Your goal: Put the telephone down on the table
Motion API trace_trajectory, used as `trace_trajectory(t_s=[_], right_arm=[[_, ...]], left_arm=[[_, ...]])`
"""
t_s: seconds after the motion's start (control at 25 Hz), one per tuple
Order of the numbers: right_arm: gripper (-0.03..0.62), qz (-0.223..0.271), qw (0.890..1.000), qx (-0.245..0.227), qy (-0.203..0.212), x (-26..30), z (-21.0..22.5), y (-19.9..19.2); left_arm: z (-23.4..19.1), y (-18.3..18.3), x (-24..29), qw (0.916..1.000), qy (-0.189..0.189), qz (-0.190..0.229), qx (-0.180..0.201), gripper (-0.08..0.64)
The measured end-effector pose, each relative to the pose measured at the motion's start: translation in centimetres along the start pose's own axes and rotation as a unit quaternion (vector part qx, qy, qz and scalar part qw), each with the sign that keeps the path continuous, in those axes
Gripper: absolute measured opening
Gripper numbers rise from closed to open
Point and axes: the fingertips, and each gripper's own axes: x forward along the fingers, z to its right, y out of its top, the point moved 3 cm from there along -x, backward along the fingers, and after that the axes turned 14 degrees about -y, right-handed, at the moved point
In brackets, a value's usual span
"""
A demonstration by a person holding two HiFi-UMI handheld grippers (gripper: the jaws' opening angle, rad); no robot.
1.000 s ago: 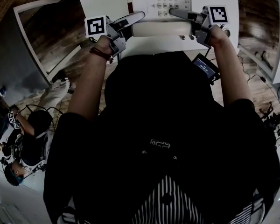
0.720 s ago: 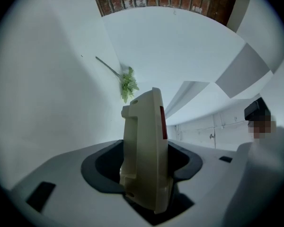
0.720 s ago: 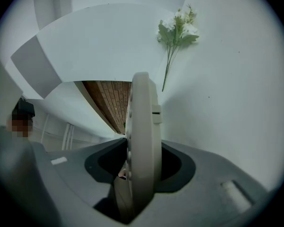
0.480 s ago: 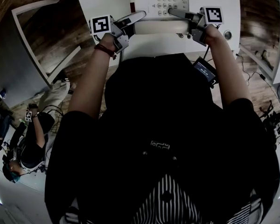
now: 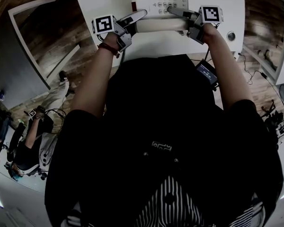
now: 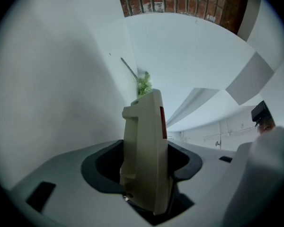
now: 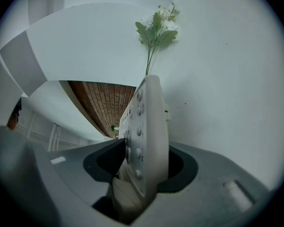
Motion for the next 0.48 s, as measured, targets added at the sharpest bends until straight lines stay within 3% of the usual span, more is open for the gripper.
trace_trajectory(t_s=[0.12,0.24,0.48], right_arm=[[0.198,-0.004,1.000,0.022,-0.004,0.7,0.8,-0.3],[0.204,-0.006,0.999,0.039,-0.035,0.8,1.9,-0.5],[0.232,0.002,0.997,0.053,-0.059,1.4,2.7,-0.3]], left_arm=[[-1.1,0.2,-0.6,1.0000,0.008,-0.002,-0.002,0.252],[-1.4,0.4,-0.6,0.9999,0.012,-0.006,0.009,0.252],[-2.4,0.5,-0.8,0.9997,0.023,0.007,-0.010,0.252]])
